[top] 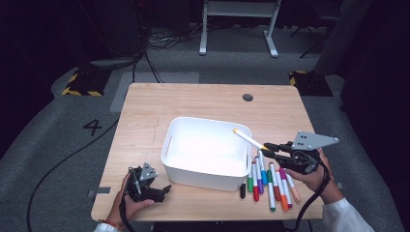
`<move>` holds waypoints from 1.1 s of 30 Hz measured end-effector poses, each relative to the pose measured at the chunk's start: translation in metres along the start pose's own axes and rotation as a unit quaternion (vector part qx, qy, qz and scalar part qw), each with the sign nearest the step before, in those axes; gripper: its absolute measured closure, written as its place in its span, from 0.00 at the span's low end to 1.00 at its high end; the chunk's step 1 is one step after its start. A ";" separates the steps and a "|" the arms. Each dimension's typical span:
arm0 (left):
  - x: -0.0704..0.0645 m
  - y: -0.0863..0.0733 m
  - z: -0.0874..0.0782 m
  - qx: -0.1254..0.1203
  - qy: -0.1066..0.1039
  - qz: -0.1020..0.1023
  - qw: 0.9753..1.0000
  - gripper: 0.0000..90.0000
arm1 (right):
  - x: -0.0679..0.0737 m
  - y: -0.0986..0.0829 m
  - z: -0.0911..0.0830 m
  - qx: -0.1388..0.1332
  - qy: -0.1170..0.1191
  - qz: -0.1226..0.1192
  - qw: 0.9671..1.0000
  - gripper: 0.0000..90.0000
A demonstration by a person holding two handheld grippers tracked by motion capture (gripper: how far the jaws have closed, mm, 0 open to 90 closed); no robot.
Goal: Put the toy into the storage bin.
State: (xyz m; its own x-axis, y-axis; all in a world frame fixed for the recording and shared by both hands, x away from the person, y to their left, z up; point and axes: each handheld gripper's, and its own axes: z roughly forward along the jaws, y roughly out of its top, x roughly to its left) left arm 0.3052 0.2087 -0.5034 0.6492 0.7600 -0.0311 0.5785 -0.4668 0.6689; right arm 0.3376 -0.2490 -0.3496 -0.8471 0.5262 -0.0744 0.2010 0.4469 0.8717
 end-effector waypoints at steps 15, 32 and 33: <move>0.000 0.000 0.000 -0.002 0.004 0.000 1.000 0.10 | 0.037 0.035 0.061 0.052 0.076 -0.065 0.994 0.84; 0.000 0.000 0.000 -0.002 0.004 0.000 1.000 0.10 | 0.045 0.037 0.110 0.161 0.131 -0.084 0.975 0.84; 0.000 0.000 0.000 -0.001 0.004 0.001 1.000 0.10 | 0.045 0.037 0.111 0.166 0.127 -0.086 0.974 0.84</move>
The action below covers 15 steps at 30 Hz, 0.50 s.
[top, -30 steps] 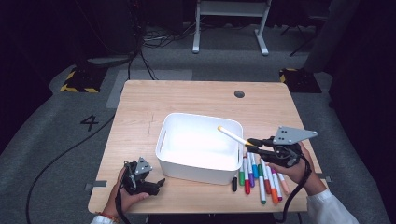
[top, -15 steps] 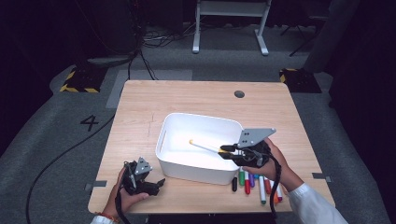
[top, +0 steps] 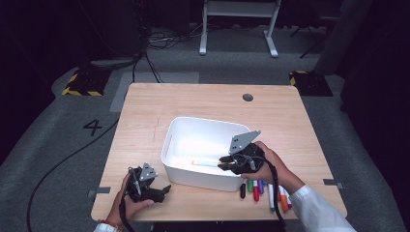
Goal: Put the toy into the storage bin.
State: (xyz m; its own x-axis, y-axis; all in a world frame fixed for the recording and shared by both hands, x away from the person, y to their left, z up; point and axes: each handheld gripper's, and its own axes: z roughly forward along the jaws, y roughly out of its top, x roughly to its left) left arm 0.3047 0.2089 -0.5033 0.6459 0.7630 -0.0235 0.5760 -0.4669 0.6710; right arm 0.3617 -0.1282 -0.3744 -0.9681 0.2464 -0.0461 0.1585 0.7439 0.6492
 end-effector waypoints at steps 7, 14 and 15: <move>0.000 0.000 0.000 0.000 0.000 -0.001 1.000 0.10 | -0.002 0.002 0.010 0.022 -0.005 0.000 1.000 0.83; 0.000 0.000 0.000 0.000 -0.002 0.000 1.000 0.10 | -0.004 0.001 0.011 0.027 -0.005 0.004 1.000 0.77; 0.000 0.000 0.000 0.000 -0.002 0.000 1.000 0.10 | -0.004 0.001 0.010 0.026 -0.007 0.005 1.000 0.76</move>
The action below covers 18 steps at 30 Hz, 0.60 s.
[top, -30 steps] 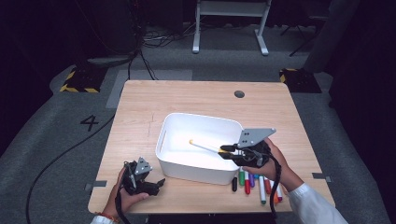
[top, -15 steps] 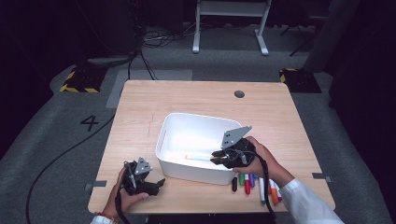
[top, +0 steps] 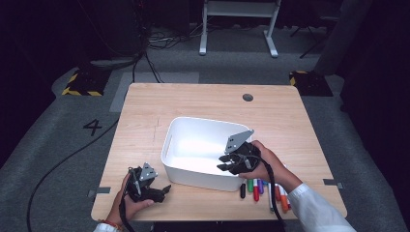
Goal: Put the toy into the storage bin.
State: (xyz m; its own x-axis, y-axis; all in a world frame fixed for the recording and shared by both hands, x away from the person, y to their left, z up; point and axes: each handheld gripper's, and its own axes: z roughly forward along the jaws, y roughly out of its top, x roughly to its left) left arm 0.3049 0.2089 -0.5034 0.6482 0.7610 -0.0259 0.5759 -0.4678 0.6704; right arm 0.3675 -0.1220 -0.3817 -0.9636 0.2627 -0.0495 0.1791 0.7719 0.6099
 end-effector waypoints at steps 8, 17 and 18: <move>0.000 0.000 0.000 0.000 0.000 0.000 1.000 0.10 | -0.002 -0.010 -0.027 -0.047 -0.040 0.009 0.998 0.64; 0.000 0.000 0.000 0.000 0.000 0.000 1.000 0.10 | -0.006 -0.046 -0.085 -0.118 -0.096 0.052 0.987 0.62; 0.000 0.000 0.000 0.000 0.000 0.000 1.000 0.10 | -0.006 -0.055 -0.094 -0.126 -0.102 0.063 0.985 0.62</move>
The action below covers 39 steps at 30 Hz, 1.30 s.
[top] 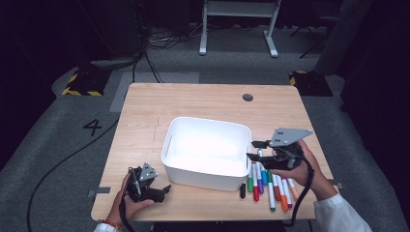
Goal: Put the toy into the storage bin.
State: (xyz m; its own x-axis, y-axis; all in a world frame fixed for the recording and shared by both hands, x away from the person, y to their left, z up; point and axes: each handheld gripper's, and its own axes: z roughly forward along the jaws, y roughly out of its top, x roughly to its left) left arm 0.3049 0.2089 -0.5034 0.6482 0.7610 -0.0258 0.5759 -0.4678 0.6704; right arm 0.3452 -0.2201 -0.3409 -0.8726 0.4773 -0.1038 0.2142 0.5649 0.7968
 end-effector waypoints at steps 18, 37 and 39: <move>0.000 0.000 0.000 -0.001 0.002 -0.001 1.000 0.10 | -0.012 -0.147 -0.045 0.052 -0.093 0.109 0.988 0.60; -0.001 0.000 0.000 -0.002 0.006 -0.002 1.000 0.10 | -0.014 -0.211 -0.038 0.120 -0.115 0.195 0.967 0.75; -0.001 0.000 0.000 -0.002 0.006 -0.002 1.000 0.10 | -0.017 -0.213 -0.041 0.122 -0.131 0.201 0.963 0.80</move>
State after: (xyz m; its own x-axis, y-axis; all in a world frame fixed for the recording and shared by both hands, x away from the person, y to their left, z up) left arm 0.3038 0.2086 -0.5034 0.6399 0.7682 -0.0188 0.5760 -0.4633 0.6735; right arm 0.2965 -0.3761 -0.4846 -0.5630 0.8264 0.0117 0.6369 0.4248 0.6434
